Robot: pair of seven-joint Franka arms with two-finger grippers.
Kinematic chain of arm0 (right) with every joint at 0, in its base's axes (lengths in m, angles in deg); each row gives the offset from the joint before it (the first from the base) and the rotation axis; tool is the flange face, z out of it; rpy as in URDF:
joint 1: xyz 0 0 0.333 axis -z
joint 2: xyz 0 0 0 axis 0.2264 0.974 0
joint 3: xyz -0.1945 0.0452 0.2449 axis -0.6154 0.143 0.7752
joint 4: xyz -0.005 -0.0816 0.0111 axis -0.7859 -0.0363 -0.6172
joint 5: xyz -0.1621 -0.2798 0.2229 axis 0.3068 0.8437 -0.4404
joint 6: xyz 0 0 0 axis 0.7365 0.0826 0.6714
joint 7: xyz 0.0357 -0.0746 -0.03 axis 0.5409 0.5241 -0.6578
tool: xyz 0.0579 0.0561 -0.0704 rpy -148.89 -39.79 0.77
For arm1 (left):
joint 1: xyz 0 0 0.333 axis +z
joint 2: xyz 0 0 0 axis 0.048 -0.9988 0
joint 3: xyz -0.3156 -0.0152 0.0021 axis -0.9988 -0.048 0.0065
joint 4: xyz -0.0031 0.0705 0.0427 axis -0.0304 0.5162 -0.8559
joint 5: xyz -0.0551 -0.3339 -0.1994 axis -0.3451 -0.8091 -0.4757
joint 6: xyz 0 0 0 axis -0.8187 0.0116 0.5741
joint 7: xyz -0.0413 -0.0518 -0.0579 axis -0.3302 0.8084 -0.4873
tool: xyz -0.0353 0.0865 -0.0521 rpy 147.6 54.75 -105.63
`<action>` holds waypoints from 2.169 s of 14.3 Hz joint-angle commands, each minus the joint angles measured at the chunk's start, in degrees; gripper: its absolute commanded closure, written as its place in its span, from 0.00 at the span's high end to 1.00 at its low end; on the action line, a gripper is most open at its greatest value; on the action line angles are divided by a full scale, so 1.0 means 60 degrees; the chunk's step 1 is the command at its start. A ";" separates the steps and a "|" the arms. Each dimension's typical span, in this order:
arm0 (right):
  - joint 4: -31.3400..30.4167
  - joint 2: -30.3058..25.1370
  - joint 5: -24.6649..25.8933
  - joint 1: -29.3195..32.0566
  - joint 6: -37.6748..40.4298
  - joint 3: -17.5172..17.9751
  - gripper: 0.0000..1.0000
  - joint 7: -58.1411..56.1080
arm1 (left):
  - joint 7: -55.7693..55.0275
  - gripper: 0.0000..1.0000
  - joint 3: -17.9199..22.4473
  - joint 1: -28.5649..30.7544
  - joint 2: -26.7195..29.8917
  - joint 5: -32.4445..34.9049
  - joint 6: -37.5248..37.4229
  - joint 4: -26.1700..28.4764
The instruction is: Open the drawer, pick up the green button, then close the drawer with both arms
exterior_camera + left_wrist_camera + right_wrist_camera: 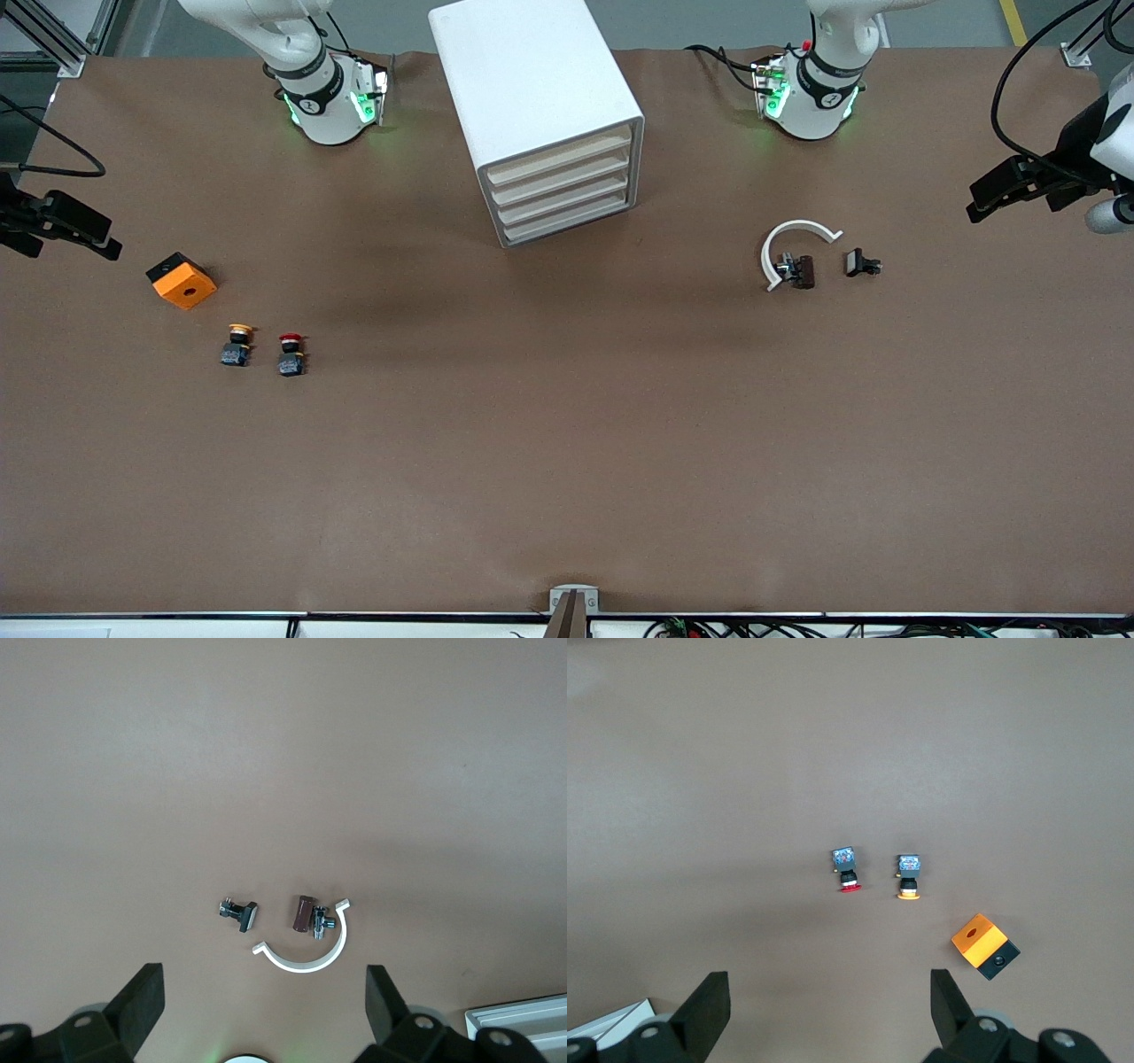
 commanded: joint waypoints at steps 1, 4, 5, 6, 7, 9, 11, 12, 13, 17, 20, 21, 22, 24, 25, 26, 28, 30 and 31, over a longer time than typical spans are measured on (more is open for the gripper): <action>-0.0173 -0.0223 0.0134 0.0155 -0.0058 0.0136 1.00 -0.0028 | 0.0050 1.00 -0.0018 0.0040 -0.0082 0.0033 -0.0200 -0.0236; -0.0158 -0.0223 0.0134 0.0155 -0.0058 0.0136 1.00 -0.0028 | 0.0021 1.00 -0.0018 0.0054 -0.0315 0.0048 -0.0200 -0.0337; -0.0173 -0.0223 0.0134 0.0140 -0.0058 0.0136 1.00 -0.0028 | -0.0023 1.00 0.0025 0.0040 -0.0650 0.0062 -0.0200 -0.0527; -0.0158 -0.0223 0.0134 0.0155 -0.0058 0.0136 1.00 -0.0028 | -0.0023 1.00 0.0011 0.0069 -0.1016 0.0091 -0.0200 -0.0790; -0.0173 -0.0223 0.0134 0.0155 -0.0058 0.0136 1.00 -0.0028 | -0.0038 1.00 0.0011 0.0127 -0.1309 0.0092 -0.0200 -0.0865; -0.0158 -0.0223 0.0134 0.0155 -0.0058 0.0136 1.00 -0.0028 | -0.0271 1.00 -0.0004 0.0069 -0.1924 0.0077 -0.0142 -0.0851; -0.0129 -0.0223 0.0134 0.0155 -0.0058 0.0136 1.00 -0.0028 | -0.0680 1.00 -0.0018 -0.0004 -0.2641 0.0077 0.0018 -0.0836; -0.0129 -0.0223 0.0134 0.0155 -0.0058 0.0136 1.00 -0.0028 | -0.0885 1.00 -0.0018 -0.0004 -0.2950 0.0077 0.0324 -0.0764; -0.0129 -0.0223 0.0134 0.0155 -0.0058 0.0136 1.00 -0.0028 | -0.1134 1.00 -0.0033 -0.0019 -0.3286 0.0077 0.0530 -0.0705; -0.0114 -0.0223 0.0134 0.0155 -0.0058 0.0122 1.00 -0.0028 | -0.3794 1.00 -0.0135 -0.0705 -0.4560 -0.0025 0.0825 -0.0748; -0.0114 -0.0223 0.0149 0.0155 -0.0073 0.0136 1.00 -0.0028 | -0.6079 1.00 -0.0135 -0.1437 -0.5382 -0.0069 0.1147 -0.0748; -0.0114 -0.0223 0.0149 0.0155 -0.0073 0.0136 1.00 -0.0028 | -0.7045 1.00 -0.0135 -0.1701 -0.5588 -0.0229 0.1220 -0.0748; -0.0114 -0.0223 0.0149 0.0155 -0.0073 0.0136 1.00 -0.0028 | -0.8200 1.00 -0.0135 -0.1979 -0.5822 -0.0550 0.1264 -0.0777; -0.0114 -0.0223 0.0149 0.0155 -0.0073 0.0136 1.00 -0.0013 | -0.9931 1.00 -0.0135 -0.2288 -0.6232 -0.1034 0.1265 -0.0792; -0.0114 -0.0223 0.0149 0.0155 -0.0073 0.0136 1.00 -0.0013 | -1.0709 1.00 -0.0135 -0.2478 -0.6408 -0.1341 0.1265 -0.0792; -0.0114 -0.0223 0.0149 0.0155 -0.0073 0.0136 1.00 -0.0013 | -1.1630 1.00 -0.0135 -0.2610 -0.6598 -0.1706 0.1265 -0.0807; -0.0114 -0.0223 0.0149 0.0155 -0.0073 0.0136 1.00 -0.0013 | -1.4773 1.00 -0.0121 -0.2700 -0.6994 -0.2746 0.1265 -0.0836; -0.0114 -0.0223 0.0149 0.0155 -0.0073 0.0136 1.00 -0.0013 | -1.6394 1.00 -0.0150 -0.2975 -0.7215 -0.2926 0.1134 -0.0764; -0.0114 -0.0223 0.0149 0.0155 -0.0073 0.0136 1.00 -0.0013 | -1.6632 1.00 -0.0150 -0.3239 -0.7317 -0.2998 0.1003 -0.0720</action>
